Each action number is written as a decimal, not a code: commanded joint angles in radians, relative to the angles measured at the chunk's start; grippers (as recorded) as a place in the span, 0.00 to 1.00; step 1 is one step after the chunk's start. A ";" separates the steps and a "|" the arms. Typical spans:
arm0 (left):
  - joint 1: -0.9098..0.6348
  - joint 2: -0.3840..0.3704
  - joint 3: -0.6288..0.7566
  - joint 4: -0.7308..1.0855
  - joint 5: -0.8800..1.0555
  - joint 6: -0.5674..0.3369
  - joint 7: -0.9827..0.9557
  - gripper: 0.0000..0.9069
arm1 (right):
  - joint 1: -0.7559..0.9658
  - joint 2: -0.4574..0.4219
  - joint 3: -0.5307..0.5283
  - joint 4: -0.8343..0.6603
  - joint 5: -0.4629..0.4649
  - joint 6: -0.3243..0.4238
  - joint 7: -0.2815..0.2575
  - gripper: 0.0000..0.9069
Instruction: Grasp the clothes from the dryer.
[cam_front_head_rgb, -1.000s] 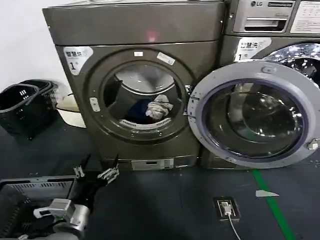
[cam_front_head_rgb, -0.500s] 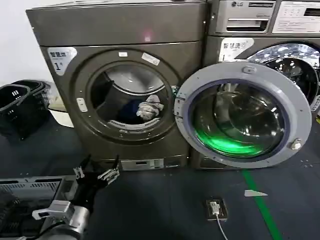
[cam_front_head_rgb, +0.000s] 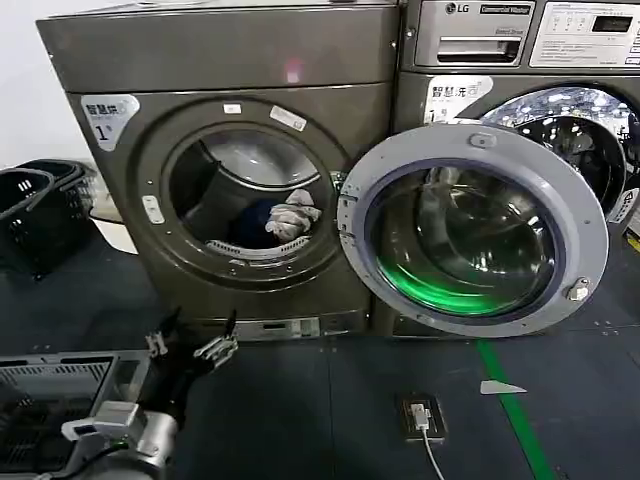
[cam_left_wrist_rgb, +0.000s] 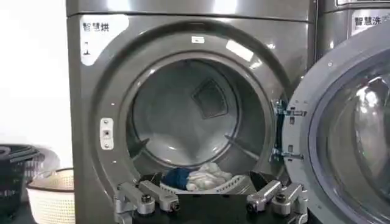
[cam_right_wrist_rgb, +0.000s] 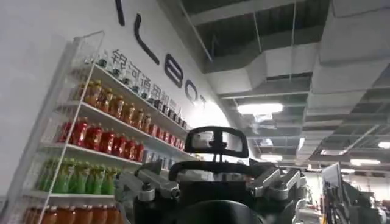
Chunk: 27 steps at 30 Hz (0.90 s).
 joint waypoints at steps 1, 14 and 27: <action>-0.001 0.000 -0.002 0.003 -0.001 0.001 0.001 1.00 | 0.000 0.001 0.000 0.001 0.001 0.003 -0.001 1.00; -0.004 0.002 -0.002 0.003 -0.003 0.001 0.004 1.00 | -0.003 0.008 0.002 0.004 0.001 0.013 -0.008 1.00; 0.001 0.008 0.001 -0.009 -0.004 0.000 0.004 1.00 | -0.008 0.013 0.004 0.011 0.005 0.018 -0.010 1.00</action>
